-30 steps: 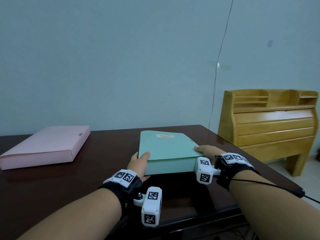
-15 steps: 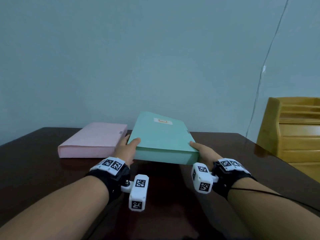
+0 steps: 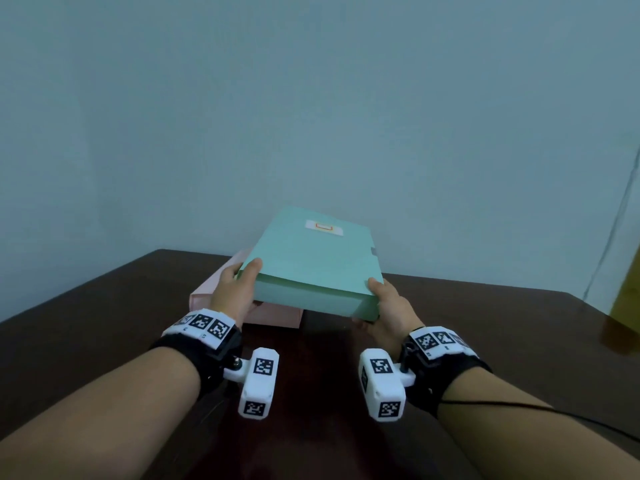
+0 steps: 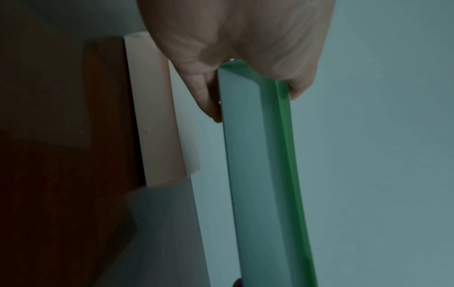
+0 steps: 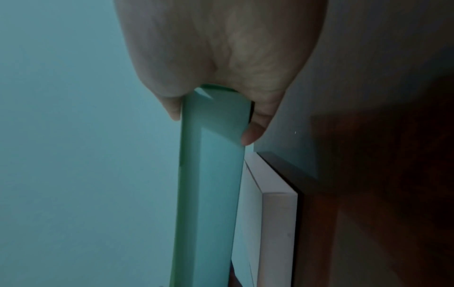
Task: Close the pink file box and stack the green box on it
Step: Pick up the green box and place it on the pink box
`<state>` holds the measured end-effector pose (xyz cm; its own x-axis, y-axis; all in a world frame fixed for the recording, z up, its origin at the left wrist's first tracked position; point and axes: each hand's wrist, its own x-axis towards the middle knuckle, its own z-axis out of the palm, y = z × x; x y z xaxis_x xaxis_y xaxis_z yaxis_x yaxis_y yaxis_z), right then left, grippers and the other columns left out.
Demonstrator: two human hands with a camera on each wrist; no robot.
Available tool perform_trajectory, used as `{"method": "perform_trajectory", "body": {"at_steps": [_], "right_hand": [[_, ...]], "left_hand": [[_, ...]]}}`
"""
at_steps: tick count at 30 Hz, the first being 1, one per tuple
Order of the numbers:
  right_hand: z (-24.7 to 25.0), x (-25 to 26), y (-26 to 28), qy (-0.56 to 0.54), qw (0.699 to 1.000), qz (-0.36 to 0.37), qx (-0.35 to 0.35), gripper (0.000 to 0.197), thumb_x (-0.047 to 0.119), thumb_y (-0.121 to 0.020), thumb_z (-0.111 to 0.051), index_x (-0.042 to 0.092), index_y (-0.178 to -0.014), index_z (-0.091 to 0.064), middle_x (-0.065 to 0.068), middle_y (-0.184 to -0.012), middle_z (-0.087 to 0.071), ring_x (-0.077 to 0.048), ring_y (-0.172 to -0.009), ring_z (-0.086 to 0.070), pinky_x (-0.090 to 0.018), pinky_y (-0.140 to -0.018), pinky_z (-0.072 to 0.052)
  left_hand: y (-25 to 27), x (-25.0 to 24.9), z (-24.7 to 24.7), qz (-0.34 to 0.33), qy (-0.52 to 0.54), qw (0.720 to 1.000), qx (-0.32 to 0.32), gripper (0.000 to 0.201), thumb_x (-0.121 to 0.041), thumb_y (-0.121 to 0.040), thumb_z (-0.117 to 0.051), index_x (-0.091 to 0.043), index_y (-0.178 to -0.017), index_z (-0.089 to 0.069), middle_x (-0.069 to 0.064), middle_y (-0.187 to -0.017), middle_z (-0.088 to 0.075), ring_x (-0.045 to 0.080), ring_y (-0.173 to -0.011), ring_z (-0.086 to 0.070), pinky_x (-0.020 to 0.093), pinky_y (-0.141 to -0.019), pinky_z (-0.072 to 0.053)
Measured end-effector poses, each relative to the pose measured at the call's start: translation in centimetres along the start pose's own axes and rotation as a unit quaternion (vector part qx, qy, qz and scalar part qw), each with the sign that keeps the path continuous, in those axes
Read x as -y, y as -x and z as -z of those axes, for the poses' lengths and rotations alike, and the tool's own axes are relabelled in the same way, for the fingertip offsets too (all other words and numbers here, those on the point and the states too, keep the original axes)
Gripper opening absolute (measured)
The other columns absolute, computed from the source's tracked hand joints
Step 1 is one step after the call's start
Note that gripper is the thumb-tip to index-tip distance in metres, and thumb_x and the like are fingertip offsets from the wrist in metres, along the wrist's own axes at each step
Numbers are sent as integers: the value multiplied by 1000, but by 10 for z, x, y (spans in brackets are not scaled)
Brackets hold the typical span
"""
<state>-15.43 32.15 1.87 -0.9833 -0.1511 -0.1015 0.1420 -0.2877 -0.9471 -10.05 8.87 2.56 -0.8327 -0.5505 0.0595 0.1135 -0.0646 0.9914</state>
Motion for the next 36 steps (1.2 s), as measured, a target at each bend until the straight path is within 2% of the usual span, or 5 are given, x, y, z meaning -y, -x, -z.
{"method": "perform_trajectory", "body": {"at_steps": [5, 8, 11, 17, 36], "right_hand": [[-49, -9, -22, 24, 999, 34, -12, 56, 36, -88, -51, 21, -141, -41, -10, -125, -60, -27, -89, -61, -32, -59, -47], [-72, -16, -37, 55, 997, 43, -18, 79, 51, -73, -54, 25, -145, -37, -6, -138, -56, -29, -117, -59, -44, -92, -51], [-92, -19, -45, 104, 994, 42, -18, 89, 59, -70, -51, 23, -149, -32, -4, -147, -48, -28, -131, -49, -50, -112, -36], [-115, -21, -56, 178, 983, 48, -2, 63, 44, -96, -38, 20, -153, -24, -6, -153, -40, -30, -137, -41, -46, -115, -30], [-124, -62, -82, 215, 977, 8, -2, 61, 41, -101, -29, 22, -156, -11, -10, -156, -33, -30, -142, -33, -38, -112, -26]], "left_hand": [[-28, -2, 26, 6, -75, 997, -27, 91, -85, -65, -53, -28, -135, -48, 6, -132, -60, 29, -118, -60, 47, -106, -45], [-41, -8, 39, 5, -127, 991, -36, 70, -62, -96, -39, -18, -151, -34, 12, -150, -45, 34, -138, -43, 43, -108, -33], [-59, -7, 51, 3, -147, 988, -44, 69, -55, -101, -34, -14, -155, -26, 13, -158, -36, 33, -143, -36, 44, -110, -30], [-90, 8, 68, 23, -141, 988, -53, 70, -58, -99, -33, -15, -154, -28, 16, -151, -44, 35, -136, -43, 48, -109, -33], [-129, 47, 73, 72, -133, 986, -66, 65, -52, -101, -36, -14, -153, -29, 17, -150, -43, 36, -136, -42, 43, -102, -33]]}}
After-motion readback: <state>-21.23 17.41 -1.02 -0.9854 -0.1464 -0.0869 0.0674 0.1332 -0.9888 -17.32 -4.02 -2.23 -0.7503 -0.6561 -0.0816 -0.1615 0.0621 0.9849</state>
